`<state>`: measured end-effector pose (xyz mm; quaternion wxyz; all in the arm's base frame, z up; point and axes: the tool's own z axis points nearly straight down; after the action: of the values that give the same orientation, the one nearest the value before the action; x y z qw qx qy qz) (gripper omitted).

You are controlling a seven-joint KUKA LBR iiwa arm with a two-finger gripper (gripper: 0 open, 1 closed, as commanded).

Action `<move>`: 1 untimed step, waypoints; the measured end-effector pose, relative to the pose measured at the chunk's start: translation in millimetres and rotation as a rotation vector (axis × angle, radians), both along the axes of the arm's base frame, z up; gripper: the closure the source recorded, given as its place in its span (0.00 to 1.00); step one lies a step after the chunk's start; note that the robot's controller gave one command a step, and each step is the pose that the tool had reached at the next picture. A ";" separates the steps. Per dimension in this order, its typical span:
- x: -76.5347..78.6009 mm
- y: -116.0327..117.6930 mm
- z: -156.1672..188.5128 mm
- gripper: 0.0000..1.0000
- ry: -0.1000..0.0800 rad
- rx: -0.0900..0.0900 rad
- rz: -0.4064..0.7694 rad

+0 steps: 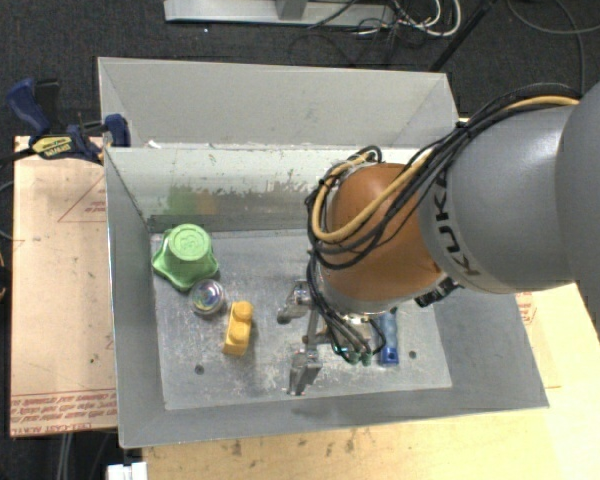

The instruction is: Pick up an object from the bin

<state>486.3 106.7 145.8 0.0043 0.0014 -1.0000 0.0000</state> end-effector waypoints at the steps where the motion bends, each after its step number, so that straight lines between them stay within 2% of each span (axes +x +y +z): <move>1: 21.8 103.8 -69.5 0.00 -0.013 0.005 0.101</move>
Offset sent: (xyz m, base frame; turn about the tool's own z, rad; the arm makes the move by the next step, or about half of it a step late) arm 0.0214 0.0986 -0.0678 -0.0930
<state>508.1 210.5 76.3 -0.0020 0.0521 -0.9986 -0.0021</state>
